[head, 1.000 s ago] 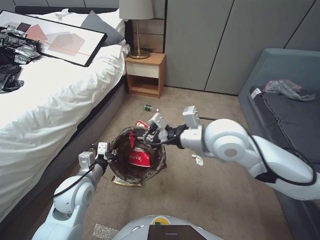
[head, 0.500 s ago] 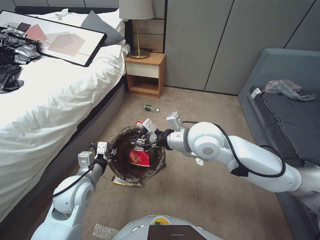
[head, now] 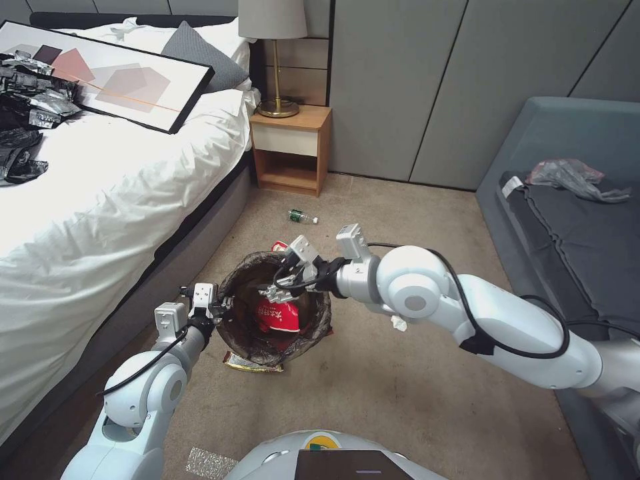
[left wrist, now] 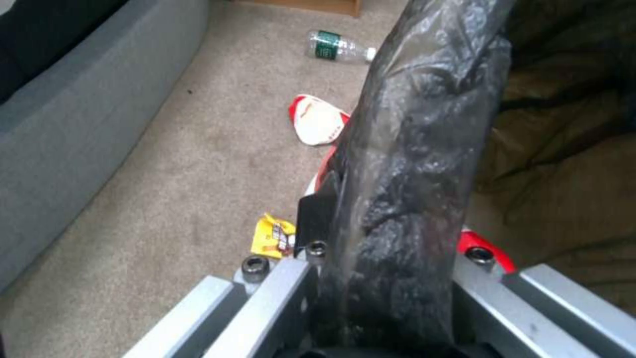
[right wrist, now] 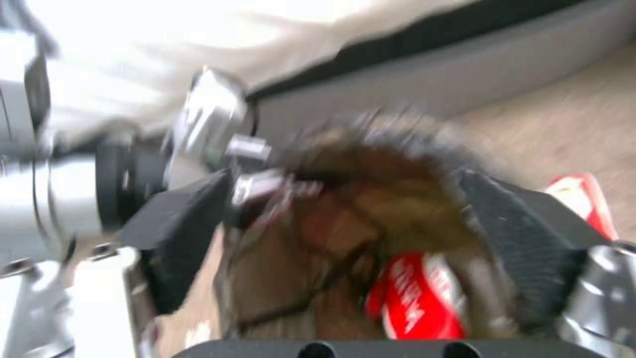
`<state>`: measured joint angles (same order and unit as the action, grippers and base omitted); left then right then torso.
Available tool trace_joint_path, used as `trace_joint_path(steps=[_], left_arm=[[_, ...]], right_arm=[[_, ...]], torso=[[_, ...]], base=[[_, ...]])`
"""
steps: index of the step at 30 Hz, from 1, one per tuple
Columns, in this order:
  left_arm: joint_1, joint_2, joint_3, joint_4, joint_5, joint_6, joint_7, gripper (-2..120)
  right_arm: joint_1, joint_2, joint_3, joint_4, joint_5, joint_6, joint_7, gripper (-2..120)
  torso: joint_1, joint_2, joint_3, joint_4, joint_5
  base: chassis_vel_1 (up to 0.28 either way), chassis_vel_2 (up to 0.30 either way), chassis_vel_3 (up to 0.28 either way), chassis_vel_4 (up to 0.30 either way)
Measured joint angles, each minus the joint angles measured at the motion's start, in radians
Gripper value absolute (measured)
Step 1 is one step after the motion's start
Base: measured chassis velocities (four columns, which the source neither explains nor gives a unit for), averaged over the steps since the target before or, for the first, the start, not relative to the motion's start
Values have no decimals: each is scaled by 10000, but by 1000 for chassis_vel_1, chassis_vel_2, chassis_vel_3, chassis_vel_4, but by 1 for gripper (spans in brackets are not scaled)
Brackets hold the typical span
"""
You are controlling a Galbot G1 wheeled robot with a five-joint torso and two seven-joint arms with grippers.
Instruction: Pick up the trash bin, then pick up the garbage from the floor and place it into the trash bin.
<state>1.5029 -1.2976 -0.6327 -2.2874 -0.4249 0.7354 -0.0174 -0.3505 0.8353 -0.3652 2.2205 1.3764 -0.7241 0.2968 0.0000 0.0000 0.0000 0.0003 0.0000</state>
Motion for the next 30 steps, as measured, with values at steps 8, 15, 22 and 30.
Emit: trace_joint_path(steps=[8, 15, 22, 30], left_arm=[[17, 26, -32, -83, 39, 0, 64, 0], [8, 39, 68, -159, 193, 0, 106, 0], [125, 42, 208, -339, 402, -25, 221, 0], [255, -4, 307, -510, 595, -86, 324, 0]], right_arm=[[-3147, -661, 4785, 303, -2564, 1480, 845, 100], [-6685, 370, 8853, 49, -6716, 2959, 656, 100], [-10282, 2844, 11654, -561, -11302, 5255, -480, 100], [-11442, 5993, 12081, -1384, -13362, 7388, -884, 100]], torso=[[0, 0, -1, -4, 0], [-1, 0, -1, -5, 2], [-1, 1, -2, -10, 5], [-1, 0, -1, -1, -2]], base=[[0, 0, 0, 0], [0, 0, 0, 0], [0, 0, 0, 0], [0, 0, 0, 0]])
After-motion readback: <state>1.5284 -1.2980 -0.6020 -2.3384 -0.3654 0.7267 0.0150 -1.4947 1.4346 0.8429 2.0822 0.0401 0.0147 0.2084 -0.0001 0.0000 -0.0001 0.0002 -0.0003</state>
